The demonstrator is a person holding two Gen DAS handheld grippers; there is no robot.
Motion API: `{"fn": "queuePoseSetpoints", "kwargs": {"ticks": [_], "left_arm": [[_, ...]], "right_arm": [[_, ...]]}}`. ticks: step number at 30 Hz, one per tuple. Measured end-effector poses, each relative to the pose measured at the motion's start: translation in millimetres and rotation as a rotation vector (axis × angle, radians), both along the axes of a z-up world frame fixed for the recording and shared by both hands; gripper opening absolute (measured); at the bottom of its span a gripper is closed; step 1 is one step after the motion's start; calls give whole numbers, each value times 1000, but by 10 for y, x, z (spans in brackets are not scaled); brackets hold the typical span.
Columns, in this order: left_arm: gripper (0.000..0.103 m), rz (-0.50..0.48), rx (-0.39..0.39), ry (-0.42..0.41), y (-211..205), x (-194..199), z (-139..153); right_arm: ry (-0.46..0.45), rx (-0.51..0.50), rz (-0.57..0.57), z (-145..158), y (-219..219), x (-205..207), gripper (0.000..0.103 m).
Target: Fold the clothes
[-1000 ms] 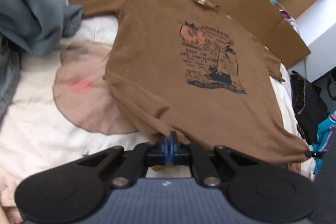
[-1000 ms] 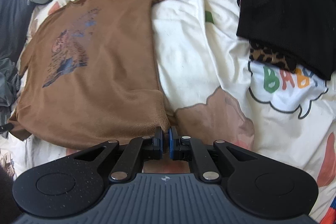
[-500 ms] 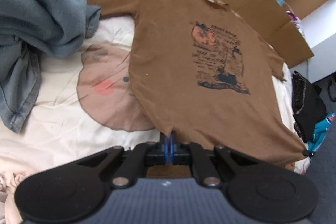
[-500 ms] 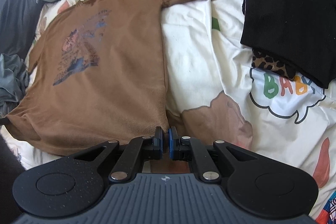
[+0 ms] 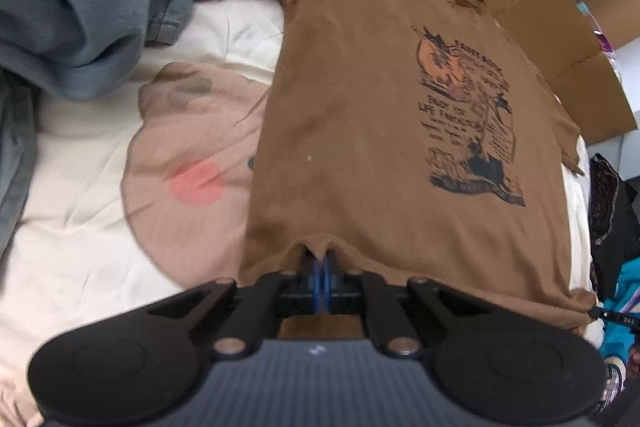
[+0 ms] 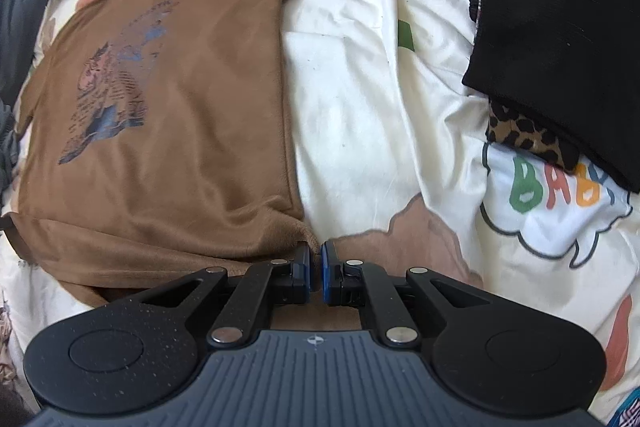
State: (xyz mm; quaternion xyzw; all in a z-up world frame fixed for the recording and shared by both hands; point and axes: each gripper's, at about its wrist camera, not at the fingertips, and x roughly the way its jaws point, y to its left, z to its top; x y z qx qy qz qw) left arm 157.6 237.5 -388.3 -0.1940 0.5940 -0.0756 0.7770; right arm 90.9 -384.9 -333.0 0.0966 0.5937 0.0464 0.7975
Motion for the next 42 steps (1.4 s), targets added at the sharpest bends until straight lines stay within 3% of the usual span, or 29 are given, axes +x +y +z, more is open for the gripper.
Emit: {"fn": "queuePoseSetpoints", "kwargs": {"ticks": [16, 18, 22, 28, 38, 42], "left_arm": [[4, 28, 15, 31, -100, 473, -286], [5, 38, -10, 17, -72, 443, -204], [17, 67, -28, -36, 8, 298, 28], [18, 101, -40, -71, 144, 36, 218], [22, 75, 0, -42, 203, -267, 81], [22, 75, -20, -36, 217, -326, -12]], "right_arm": [[15, -30, -1, -211, 48, 480, 4], [18, -28, -4, -226, 43, 464, 4], [15, -24, -16, -247, 34, 416, 4], [14, -21, -37, -298, 24, 412, 4], [20, -42, -18, -290, 57, 492, 4], [29, -53, -10, -296, 74, 495, 4]]}}
